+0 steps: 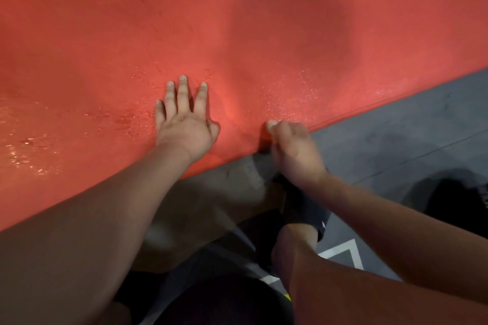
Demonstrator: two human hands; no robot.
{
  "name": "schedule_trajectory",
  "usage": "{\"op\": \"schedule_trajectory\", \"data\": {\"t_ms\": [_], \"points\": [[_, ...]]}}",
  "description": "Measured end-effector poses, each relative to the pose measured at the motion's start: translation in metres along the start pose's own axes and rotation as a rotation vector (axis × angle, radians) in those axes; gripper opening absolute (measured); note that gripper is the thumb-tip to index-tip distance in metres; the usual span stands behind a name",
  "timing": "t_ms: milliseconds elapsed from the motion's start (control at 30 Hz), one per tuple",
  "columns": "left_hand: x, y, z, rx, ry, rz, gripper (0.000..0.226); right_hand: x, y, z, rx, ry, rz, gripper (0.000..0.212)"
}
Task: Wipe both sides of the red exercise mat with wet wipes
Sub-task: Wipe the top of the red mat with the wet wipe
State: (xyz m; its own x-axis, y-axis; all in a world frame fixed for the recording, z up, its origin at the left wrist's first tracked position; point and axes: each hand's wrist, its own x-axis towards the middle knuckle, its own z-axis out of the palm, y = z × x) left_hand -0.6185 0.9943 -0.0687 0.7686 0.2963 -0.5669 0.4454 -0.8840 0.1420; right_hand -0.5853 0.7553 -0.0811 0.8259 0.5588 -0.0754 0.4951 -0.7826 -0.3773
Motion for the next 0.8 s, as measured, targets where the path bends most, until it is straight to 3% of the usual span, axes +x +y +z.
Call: {"op": "schedule_trajectory", "data": {"t_ms": [67,133,300,433,500,567,700,767,800], "points": [[-0.001,0.000,0.000,-0.003,0.006,0.004,0.083,-0.002,-0.009,0.004,0.015,-0.090,-0.211,0.019],[-0.001,-0.001,0.000,-0.016,0.022,0.013,0.083,0.006,0.014,-0.007,-0.008,-0.132,-0.273,0.019],[-0.001,-0.009,-0.005,-0.081,0.042,0.032,0.083,0.036,0.074,-0.046,-0.154,0.067,0.089,0.007],[-0.009,-0.027,-0.013,-0.119,0.083,-0.034,0.087,0.052,0.029,-0.023,-0.029,0.111,0.159,0.003],[-0.017,-0.042,-0.015,-0.132,0.112,-0.102,0.089,0.048,-0.013,0.002,0.035,0.065,0.032,0.012],[-0.025,-0.057,-0.015,-0.116,0.109,-0.129,0.091,0.036,-0.054,0.022,0.060,-0.067,-0.224,0.022],[-0.034,-0.082,-0.014,-0.081,-0.075,-0.095,0.103,0.032,-0.063,0.027,0.060,-0.299,-0.668,0.033],[-0.033,-0.088,-0.017,-0.058,-0.163,-0.080,0.110,0.055,-0.042,0.022,-0.003,-0.290,-0.700,0.038],[-0.032,-0.090,-0.019,-0.048,-0.188,-0.079,0.113,0.069,-0.030,0.018,-0.004,-0.231,-0.620,0.035]]}}
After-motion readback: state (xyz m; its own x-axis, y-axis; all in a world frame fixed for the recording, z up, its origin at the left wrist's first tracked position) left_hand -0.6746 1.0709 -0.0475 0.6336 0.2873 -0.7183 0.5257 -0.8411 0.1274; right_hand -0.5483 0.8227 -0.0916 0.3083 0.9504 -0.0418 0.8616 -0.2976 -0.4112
